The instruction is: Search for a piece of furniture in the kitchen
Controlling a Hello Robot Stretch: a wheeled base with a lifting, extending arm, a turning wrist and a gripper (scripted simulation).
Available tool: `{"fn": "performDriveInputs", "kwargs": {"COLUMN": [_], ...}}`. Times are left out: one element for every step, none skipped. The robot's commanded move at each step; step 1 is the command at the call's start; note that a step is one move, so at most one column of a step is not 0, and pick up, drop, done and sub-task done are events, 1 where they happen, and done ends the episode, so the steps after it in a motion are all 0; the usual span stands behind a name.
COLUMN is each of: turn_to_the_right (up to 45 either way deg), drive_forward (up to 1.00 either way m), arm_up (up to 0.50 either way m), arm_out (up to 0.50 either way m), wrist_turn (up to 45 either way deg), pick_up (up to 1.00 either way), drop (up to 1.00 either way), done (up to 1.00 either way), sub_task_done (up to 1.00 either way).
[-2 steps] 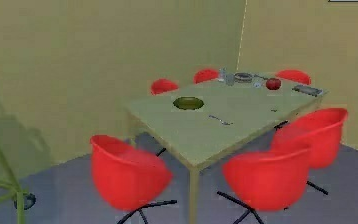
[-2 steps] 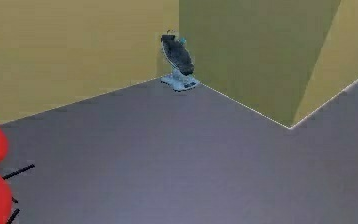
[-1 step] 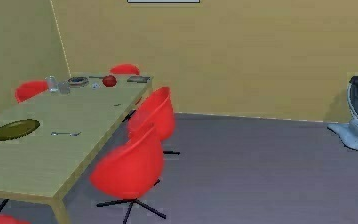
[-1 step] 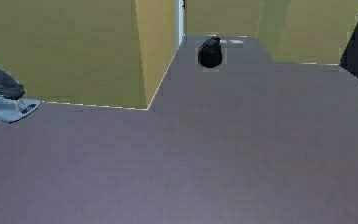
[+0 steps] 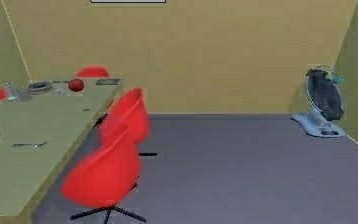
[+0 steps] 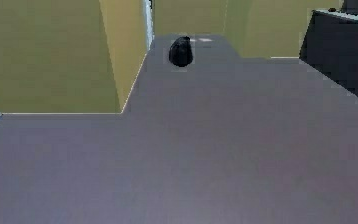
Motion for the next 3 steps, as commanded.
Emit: {"fn": "performDriveInputs", "kwargs": {"turn_to_the_right": [0.0, -39.0, 0.0], "drive_forward": [0.05, 0.0, 0.0], "arm_up": [0.0, 0.0, 0.0], "arm_out": [0.0, 0.0, 0.0], "wrist_turn": [0.0, 0.0, 0.0], "pick_up": [0.0, 0.0, 0.0], "drop": [0.0, 0.0, 0.0], "done": [0.0, 0.0, 1.0], "sub_task_done": [0.0, 0.0, 0.0]}}
